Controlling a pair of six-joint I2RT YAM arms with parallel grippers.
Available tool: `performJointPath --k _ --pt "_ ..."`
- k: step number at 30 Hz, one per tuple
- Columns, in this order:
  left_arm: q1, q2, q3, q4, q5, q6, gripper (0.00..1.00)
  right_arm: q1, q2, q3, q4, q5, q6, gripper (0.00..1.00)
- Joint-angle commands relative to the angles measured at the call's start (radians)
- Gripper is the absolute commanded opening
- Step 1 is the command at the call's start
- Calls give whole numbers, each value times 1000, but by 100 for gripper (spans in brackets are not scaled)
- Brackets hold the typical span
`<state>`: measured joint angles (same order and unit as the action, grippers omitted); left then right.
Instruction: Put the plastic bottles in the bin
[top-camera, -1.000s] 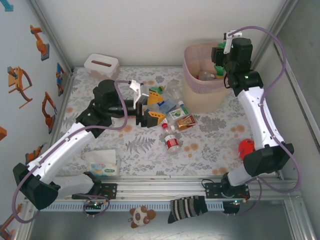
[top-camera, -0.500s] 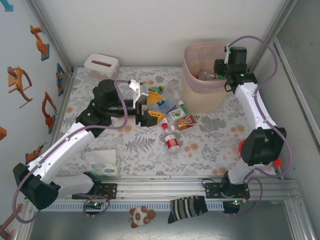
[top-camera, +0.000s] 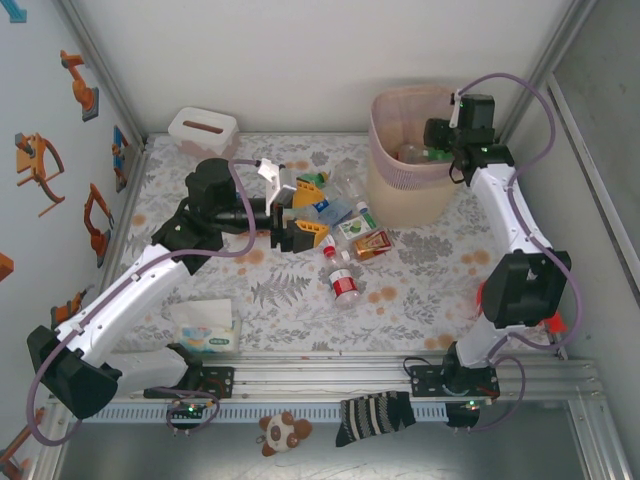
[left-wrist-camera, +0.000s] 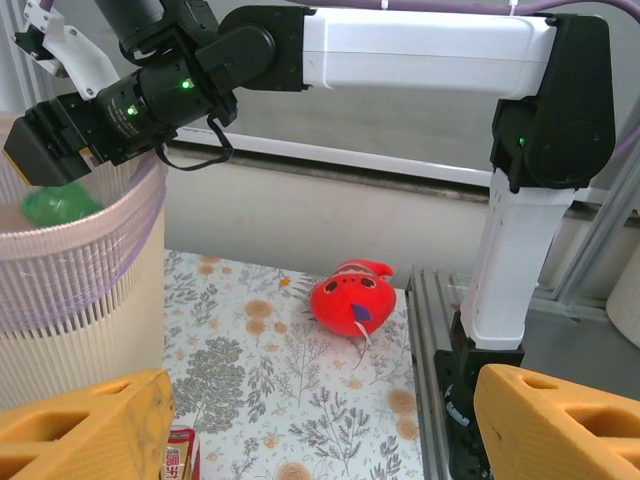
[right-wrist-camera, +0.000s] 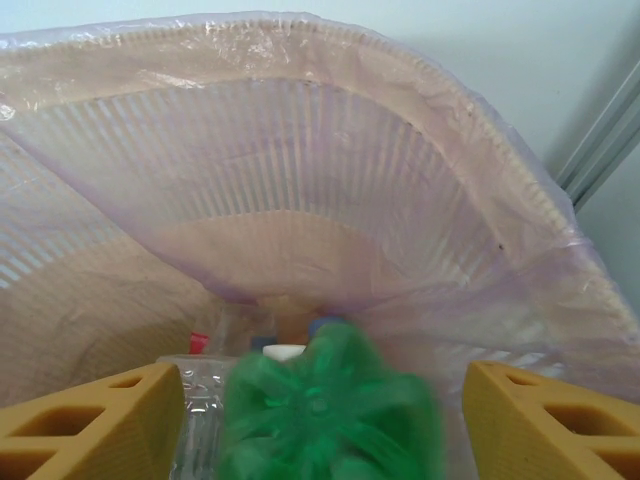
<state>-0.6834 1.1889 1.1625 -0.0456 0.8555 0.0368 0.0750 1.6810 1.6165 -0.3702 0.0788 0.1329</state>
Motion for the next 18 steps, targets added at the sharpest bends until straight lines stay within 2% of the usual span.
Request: performJointPath --k 1,9,15,18 --pt "7 -12 -14 14 10 7 78 -12 -48 33 -68 4 23 75" --pt "11 -11 -21 14 -6 4 78 -12 -97 60 -89 -35 38 72" --pt "22 12 -11 -38 -109 3 78 -12 -108 104 -138 -78 50 64" --pt "29 28 -2 -70 -166 0 77 -12 -81 163 -214 -81 43 56"
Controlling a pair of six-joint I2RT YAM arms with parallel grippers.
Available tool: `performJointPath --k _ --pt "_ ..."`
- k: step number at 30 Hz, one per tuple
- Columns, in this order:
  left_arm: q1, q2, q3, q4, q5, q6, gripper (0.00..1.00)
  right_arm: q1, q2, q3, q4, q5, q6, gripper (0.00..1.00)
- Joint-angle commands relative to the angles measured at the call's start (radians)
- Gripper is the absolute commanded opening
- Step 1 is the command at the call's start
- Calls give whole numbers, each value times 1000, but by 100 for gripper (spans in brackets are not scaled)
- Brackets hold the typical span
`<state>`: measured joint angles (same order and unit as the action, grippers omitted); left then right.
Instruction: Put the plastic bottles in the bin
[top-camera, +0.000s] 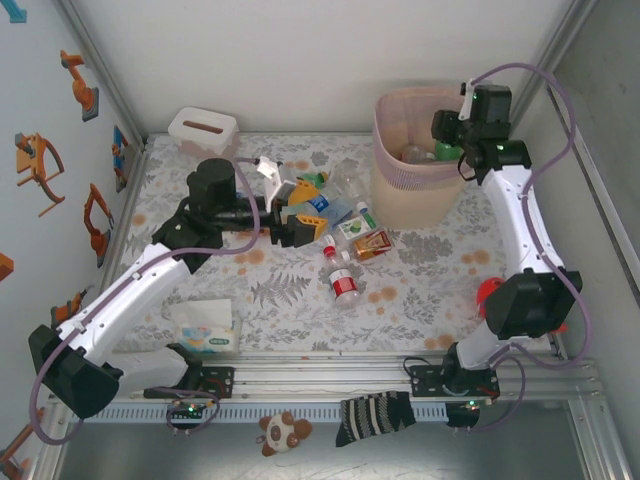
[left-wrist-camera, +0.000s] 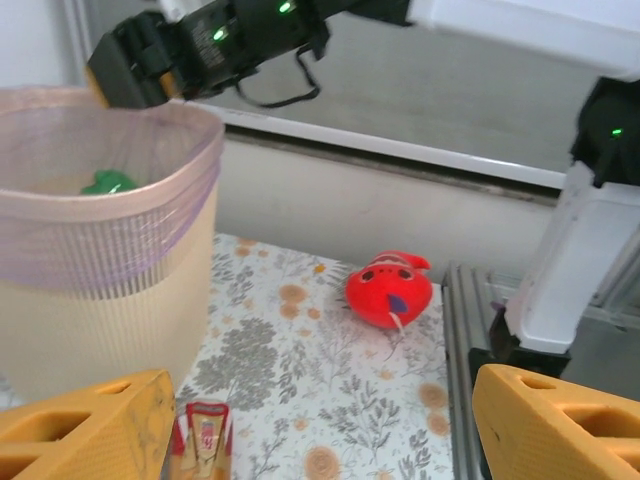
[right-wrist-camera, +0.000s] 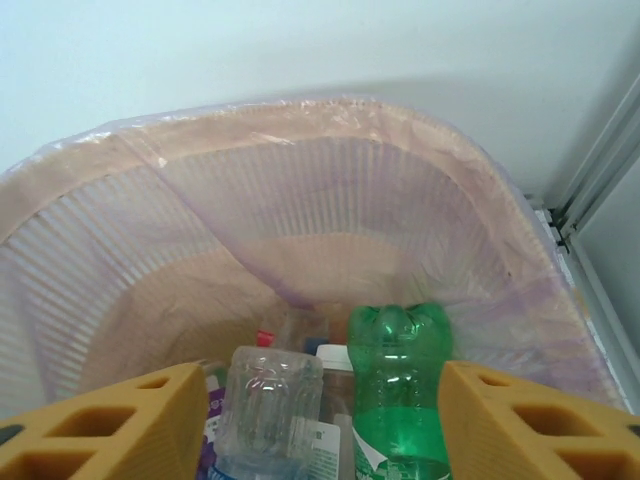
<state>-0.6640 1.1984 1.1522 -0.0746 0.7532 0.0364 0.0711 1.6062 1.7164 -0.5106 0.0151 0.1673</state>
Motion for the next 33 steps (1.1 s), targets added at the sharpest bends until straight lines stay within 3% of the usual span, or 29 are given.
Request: performJointPath --k 1,7,13,21,33 --pt "11 24 11 -53 -79 0 77 -8 17 98 -119 -8 12 53" --pt "19 50 24 -107 -146 5 76 -8 186 350 -430 108 46 36" --pt "32 66 21 -118 -148 4 76 -2 315 463 -539 167 43 27" --pt "46 79 16 -117 -146 -5 76 18 473 548 -586 269 -3 27" --pt "55 86 5 -110 -141 -22 76 29 653 524 -603 268 -43 26"
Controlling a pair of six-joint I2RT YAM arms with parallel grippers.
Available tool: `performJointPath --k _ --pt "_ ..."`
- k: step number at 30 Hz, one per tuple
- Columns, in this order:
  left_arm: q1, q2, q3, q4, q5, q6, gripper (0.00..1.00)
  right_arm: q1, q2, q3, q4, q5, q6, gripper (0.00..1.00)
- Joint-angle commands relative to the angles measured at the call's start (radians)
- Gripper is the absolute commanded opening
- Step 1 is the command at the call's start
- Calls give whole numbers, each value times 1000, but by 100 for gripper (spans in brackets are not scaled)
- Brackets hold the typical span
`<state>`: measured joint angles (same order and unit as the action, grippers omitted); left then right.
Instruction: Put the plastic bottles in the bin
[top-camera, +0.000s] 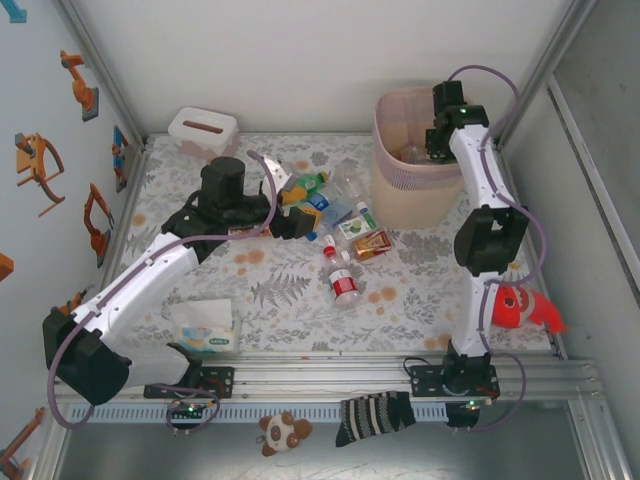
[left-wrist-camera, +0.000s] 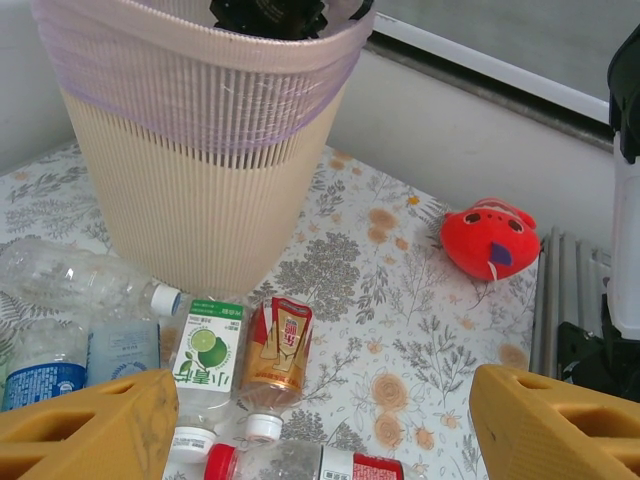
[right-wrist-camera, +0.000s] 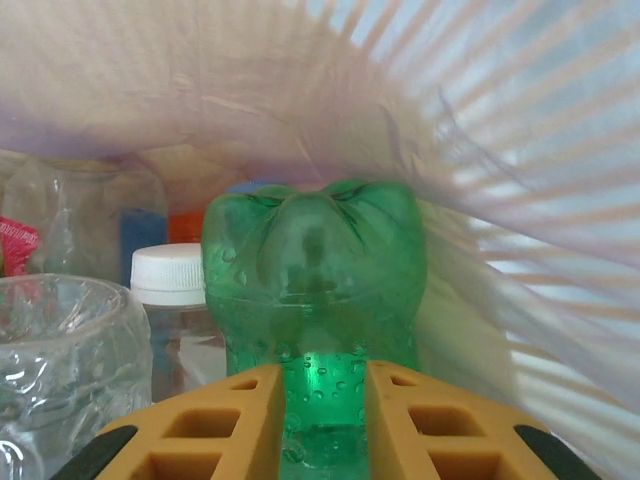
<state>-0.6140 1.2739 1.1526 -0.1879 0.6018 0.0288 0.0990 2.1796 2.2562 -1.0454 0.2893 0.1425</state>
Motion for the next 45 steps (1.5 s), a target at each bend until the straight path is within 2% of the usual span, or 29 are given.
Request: performJointPath --k 1,10,18,27,32,40,45 --pt "6 10 4 2 10 -14 76 1 91 -18 -70 -14 -17 26" --pt "8 8 -1 2 10 -26 76 1 93 -4 -76 -158 6 25" --pt "9 21 5 -14 -31 -33 75 14 -15 68 -102 -162 10 26" --pt "13 95 59 -102 -175 -100 76 39 -182 60 -95 -198 31 30" --pt "20 171 124 -226 -296 -124 76 50 -280 9 -75 -223 42 30" --pt "46 320 242 -479 -437 56 76 52 -442 -123 -30 -243 44 31" --pt "92 446 328 -609 -574 137 76 52 -504 -199 -7 -242 42 32"
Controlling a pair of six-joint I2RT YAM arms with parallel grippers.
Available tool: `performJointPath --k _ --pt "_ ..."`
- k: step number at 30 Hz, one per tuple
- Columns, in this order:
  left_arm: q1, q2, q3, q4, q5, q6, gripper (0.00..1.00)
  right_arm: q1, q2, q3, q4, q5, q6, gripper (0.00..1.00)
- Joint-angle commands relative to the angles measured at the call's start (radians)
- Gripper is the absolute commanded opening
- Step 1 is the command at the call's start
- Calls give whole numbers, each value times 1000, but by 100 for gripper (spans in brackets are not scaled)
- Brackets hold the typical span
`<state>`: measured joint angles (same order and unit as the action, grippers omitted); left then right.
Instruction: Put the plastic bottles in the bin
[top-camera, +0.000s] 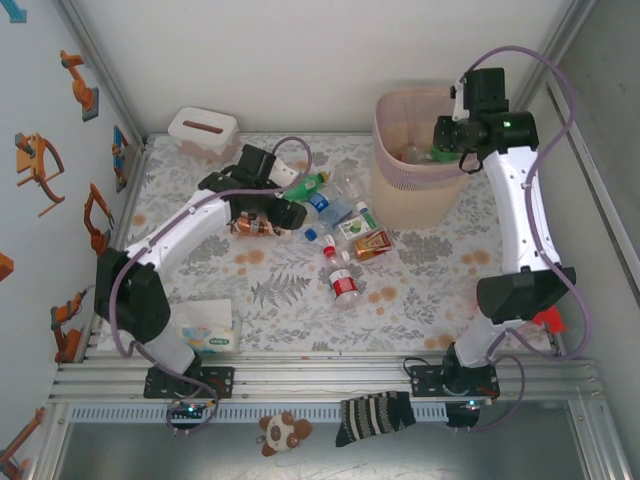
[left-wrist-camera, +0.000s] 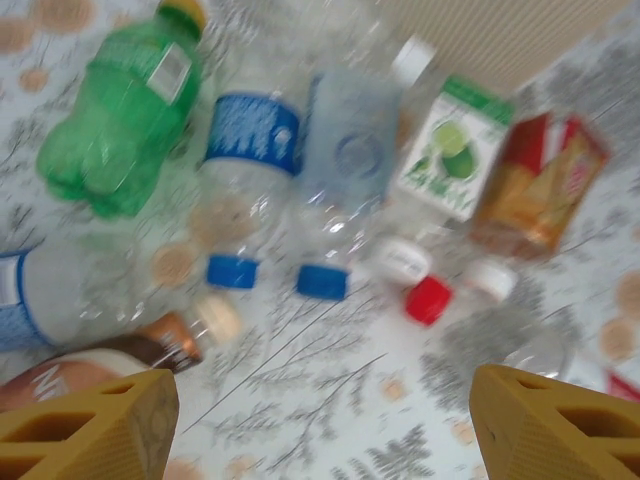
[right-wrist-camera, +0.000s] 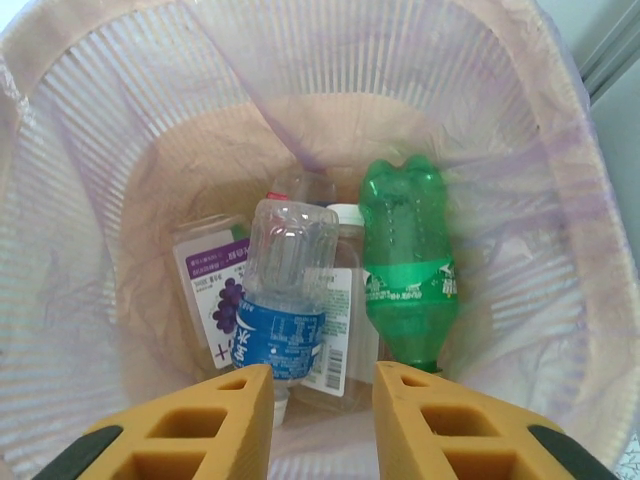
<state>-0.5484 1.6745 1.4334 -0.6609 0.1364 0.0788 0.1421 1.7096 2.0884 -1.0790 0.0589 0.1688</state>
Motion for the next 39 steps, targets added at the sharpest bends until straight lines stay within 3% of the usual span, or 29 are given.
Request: performJointPath --k 1,11,22,39 --pt "36 65 56 -147 -119 96 76 10 -43 -44 30 -13 17 32" --pt "119 256 139 -178 -152 174 89 10 -80 -119 47 -24 13 33" --pt "162 352 162 -213 -96 190 95 9 -97 -140 50 -37 15 33" --pt "121 257 -5 -232 -97 112 86 10 -120 -160 50 -56 22 33"
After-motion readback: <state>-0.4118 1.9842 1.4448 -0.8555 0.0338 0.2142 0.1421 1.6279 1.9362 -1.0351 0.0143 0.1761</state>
